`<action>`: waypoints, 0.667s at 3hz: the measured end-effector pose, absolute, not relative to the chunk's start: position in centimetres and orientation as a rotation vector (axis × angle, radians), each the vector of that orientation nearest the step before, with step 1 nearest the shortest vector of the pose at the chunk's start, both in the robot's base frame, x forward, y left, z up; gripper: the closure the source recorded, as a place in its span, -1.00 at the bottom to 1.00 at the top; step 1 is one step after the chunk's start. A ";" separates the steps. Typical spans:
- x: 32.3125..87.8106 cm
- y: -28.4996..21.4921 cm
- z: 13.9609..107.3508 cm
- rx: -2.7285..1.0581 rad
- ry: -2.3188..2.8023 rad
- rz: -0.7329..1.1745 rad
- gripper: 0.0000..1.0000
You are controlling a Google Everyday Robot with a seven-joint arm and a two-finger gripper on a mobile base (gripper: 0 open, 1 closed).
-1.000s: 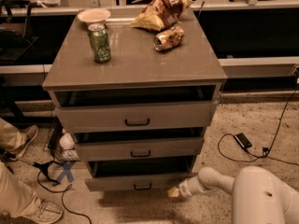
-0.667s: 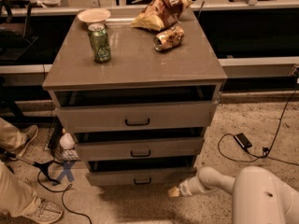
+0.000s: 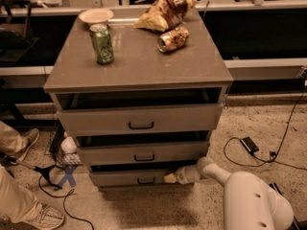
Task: Close bottom drawer
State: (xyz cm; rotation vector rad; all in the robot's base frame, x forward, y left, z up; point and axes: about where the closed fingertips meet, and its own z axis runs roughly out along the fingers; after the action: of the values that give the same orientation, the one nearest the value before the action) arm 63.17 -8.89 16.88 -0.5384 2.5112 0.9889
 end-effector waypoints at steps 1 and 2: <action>63.1 -8.9 16.9 -0.538 2.511 0.989 1.00; 61.8 -11.0 17.3 -0.487 2.508 0.951 1.00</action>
Offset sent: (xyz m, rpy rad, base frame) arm -0.0464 -0.0815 0.0182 -0.0458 -0.0535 -0.1717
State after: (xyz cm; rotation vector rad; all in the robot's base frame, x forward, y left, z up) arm 61.80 -10.96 17.28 -0.4865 2.5078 0.9514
